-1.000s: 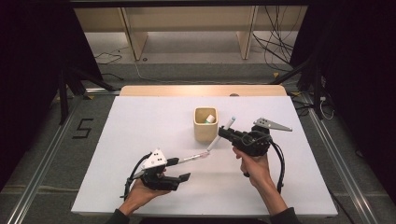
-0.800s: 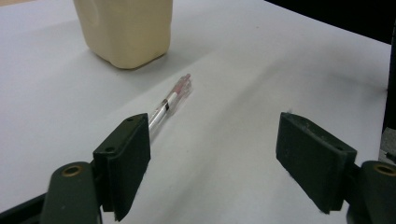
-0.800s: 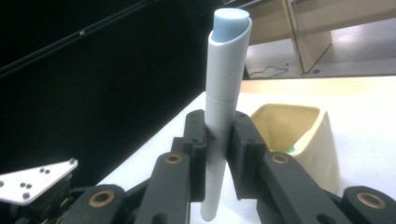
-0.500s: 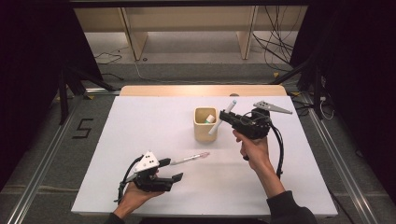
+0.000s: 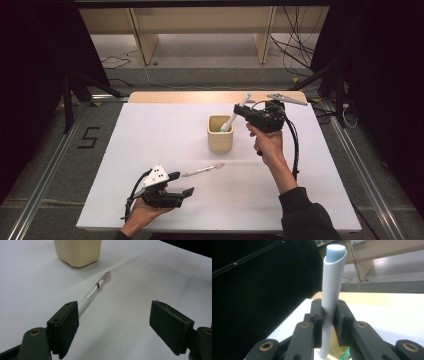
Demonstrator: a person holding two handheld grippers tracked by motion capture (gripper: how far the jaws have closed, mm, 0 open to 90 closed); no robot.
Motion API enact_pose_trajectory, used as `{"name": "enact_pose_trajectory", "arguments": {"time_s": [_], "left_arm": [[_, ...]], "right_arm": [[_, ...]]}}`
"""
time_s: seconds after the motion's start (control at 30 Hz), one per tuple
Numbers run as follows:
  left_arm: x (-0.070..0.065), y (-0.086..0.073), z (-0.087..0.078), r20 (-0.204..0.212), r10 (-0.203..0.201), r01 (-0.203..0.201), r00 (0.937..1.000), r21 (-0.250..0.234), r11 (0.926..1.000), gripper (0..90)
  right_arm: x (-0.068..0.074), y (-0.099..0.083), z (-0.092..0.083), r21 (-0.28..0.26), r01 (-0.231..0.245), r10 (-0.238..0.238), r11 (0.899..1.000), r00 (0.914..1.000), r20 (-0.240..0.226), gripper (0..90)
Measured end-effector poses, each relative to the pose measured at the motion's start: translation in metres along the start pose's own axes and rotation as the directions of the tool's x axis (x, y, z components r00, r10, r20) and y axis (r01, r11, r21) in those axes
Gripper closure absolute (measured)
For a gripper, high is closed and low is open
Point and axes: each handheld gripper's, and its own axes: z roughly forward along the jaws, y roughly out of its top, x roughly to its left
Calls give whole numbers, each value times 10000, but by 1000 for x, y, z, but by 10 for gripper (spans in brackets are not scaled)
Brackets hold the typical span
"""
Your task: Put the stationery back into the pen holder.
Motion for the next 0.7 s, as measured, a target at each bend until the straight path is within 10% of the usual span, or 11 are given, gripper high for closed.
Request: {"name": "enact_pose_trajectory", "arguments": {"time_s": [0.7], "left_arm": [[4,-4,-6,-230,-234,230,9995,-201,9995,222]], "right_arm": [[-9,0,39,1210,218,-335,9924,9948,960,787]]}}
